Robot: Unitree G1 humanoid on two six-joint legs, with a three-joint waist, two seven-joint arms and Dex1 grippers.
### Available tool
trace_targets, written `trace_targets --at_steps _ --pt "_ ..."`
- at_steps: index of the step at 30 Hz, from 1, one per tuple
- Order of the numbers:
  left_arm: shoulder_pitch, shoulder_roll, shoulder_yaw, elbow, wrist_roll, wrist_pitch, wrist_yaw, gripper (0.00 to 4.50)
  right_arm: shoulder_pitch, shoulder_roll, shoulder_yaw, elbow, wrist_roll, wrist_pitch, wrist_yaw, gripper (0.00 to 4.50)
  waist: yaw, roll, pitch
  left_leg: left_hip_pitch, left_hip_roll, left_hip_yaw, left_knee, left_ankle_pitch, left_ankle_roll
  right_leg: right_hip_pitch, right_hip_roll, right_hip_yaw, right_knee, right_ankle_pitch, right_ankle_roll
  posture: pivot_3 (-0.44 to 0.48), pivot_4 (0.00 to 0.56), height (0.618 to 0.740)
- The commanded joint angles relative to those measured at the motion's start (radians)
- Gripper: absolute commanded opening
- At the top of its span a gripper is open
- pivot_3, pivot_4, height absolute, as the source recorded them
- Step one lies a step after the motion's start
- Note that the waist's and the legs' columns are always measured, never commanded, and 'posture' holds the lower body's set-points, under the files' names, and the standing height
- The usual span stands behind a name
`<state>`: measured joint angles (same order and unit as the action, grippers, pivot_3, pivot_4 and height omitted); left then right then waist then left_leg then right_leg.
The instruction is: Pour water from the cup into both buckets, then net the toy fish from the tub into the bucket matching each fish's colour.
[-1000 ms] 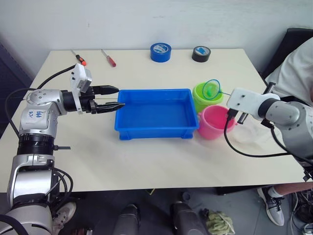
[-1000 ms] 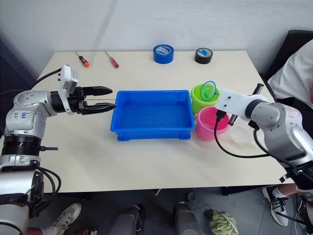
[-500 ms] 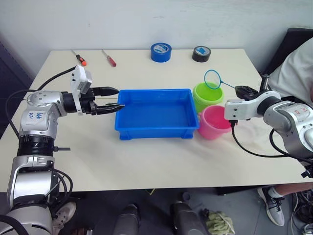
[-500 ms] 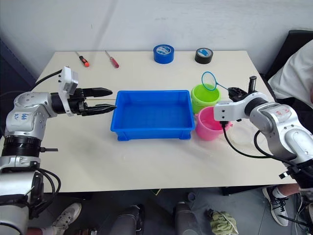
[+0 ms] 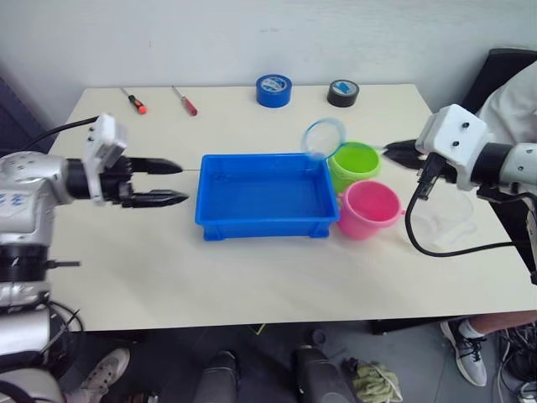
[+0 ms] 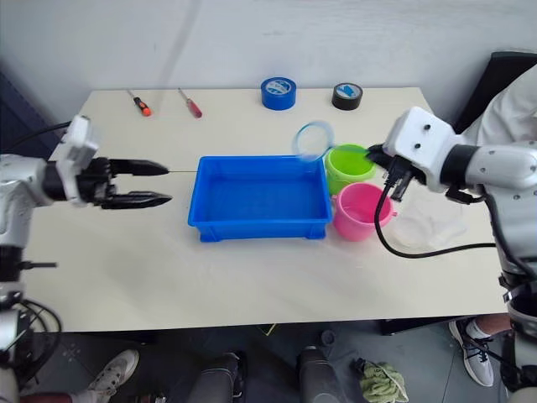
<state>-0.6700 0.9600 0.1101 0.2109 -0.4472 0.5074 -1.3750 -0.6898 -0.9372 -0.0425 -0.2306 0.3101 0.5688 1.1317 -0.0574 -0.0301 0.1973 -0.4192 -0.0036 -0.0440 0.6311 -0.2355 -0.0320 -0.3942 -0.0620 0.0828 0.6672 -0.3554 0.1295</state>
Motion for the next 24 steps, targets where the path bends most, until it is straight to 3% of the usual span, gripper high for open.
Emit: trace_targets --at_steps 1,8,14,24 --pt "0.032 0.042 0.042 -0.131 -0.057 0.079 0.007 3.58 -0.017 0.019 0.062 -0.010 0.081 0.031 0.097 0.00 0.005 0.000 0.000 0.000 0.000 -0.001 0.000 0.000 0.000 0.000 0.000 0.000 0.000 0.000 0.000 0.000 0.150 0.734" --pt "0.141 0.070 0.068 -0.298 -0.075 0.106 0.043 3.58 0.024 0.136 0.200 -0.050 0.145 0.011 0.177 0.00 0.005 0.000 0.000 -0.001 -0.001 -0.002 -0.001 0.000 0.000 0.001 -0.001 -0.002 -0.004 0.000 0.000 0.000 0.150 0.734" --pt "0.242 0.074 0.060 -0.386 -0.086 0.126 0.066 3.58 0.090 0.219 0.295 -0.031 0.050 -0.057 0.110 0.00 0.003 0.000 0.000 -0.001 0.000 -0.001 0.000 0.000 0.000 0.000 -0.001 -0.001 -0.002 0.000 0.000 0.000 0.150 0.734" --pt "0.301 -0.032 -0.031 -0.440 -0.012 -0.010 0.146 3.58 0.163 0.349 0.387 0.095 -0.094 -0.184 -0.008 0.00 0.004 0.000 0.000 -0.001 -0.001 -0.001 0.000 0.000 0.000 0.000 0.000 -0.001 -0.003 0.000 0.000 0.000 0.150 0.734"
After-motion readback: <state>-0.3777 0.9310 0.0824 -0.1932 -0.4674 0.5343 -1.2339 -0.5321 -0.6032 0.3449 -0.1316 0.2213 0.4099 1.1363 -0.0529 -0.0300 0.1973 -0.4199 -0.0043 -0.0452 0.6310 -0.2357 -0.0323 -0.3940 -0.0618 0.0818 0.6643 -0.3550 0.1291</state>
